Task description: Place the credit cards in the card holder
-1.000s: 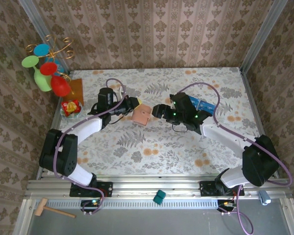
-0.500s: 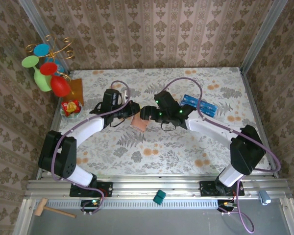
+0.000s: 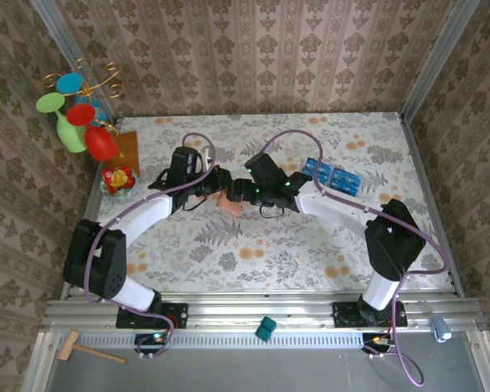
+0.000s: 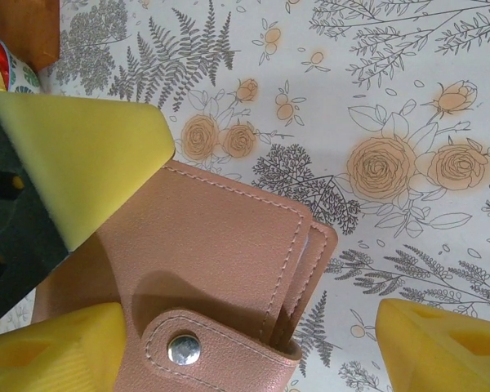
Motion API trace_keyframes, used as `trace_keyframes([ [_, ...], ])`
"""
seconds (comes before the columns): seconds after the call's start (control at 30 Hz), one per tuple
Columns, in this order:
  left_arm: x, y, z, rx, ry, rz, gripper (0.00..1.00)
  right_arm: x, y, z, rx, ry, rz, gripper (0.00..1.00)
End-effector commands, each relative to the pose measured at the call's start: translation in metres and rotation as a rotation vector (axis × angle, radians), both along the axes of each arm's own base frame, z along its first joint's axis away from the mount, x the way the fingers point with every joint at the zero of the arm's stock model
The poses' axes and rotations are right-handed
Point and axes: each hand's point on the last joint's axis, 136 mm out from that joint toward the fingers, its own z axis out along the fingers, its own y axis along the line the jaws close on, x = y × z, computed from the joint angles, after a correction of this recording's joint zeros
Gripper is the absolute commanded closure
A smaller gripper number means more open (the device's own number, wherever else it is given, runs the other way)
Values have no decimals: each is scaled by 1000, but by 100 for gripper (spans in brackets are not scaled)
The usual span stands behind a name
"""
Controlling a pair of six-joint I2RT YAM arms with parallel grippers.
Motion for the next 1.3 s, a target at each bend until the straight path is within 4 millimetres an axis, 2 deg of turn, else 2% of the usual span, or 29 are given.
trace_keyframes([
  [0.0,1,-5,26,-19,-63,-22,100,-2,-9,-18,-69,25,-26,22],
  [0.17,3,-5,24,-12,-66,-18,100,-16,-39,-40,-126,72,-74,26],
  [0.3,5,-5,24,-6,-67,-17,100,-28,-73,-52,-151,111,-138,28],
  [0.4,5,-5,22,-1,-69,-21,100,-35,-91,-48,-131,112,-177,29],
  [0.47,6,-5,23,3,-76,-23,100,-36,-94,-37,-90,90,-189,29],
  [0.6,6,-5,23,3,-97,-27,100,-32,-87,-9,14,44,-179,29],
  [0.7,6,-5,24,0,-107,-29,100,-27,-71,10,103,24,-143,30],
  [0.8,6,-5,26,-3,-113,-30,100,-23,-56,16,170,36,-110,30],
  [0.97,6,-5,28,-3,-119,-25,100,-16,-41,5,211,75,-96,35],
  [1.27,8,-5,32,-7,-127,-20,100,-15,-32,-23,232,137,-98,51],
])
